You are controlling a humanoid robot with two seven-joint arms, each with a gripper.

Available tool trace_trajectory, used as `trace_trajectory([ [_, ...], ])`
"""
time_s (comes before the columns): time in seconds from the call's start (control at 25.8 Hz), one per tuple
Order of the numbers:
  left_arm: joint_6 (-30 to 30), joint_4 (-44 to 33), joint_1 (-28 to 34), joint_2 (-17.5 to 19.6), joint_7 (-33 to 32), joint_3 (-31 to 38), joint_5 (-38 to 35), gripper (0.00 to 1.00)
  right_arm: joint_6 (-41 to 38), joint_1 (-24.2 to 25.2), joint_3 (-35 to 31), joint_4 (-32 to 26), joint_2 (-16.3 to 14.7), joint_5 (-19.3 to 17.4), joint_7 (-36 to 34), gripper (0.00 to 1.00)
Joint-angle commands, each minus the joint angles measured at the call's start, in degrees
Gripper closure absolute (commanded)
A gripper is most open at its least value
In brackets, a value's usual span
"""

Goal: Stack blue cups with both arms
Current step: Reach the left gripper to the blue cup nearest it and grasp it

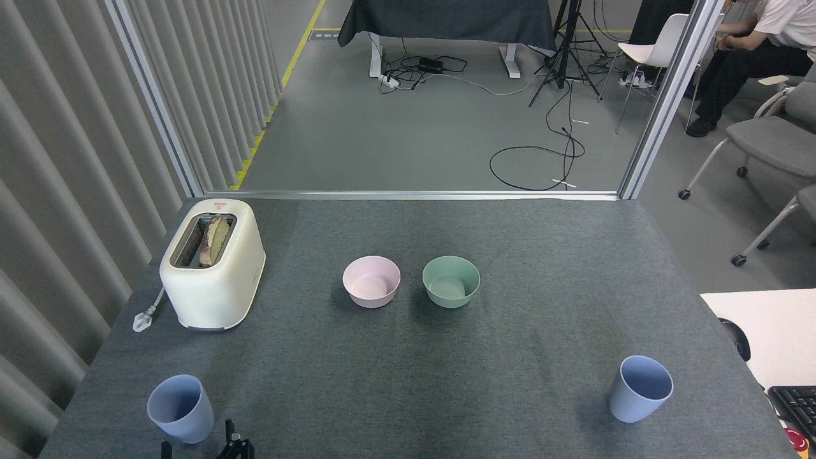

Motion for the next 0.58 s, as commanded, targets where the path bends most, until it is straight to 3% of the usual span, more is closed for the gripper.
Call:
trace_trajectory([
  [0.0,0.0,1.32,-1.34,0.02,-0.12,0.0,0.0,0.0,-0.02,0.02,0.0,0.1,-0.03,0.01,-0.15,0.0],
  [0.54,0.44,7.38,-6.35,0.55,-0.12,0.27,0.17,0.0,0.07,-0.07,0.62,0.45,-0.03,0.18,-0.15,0.0],
])
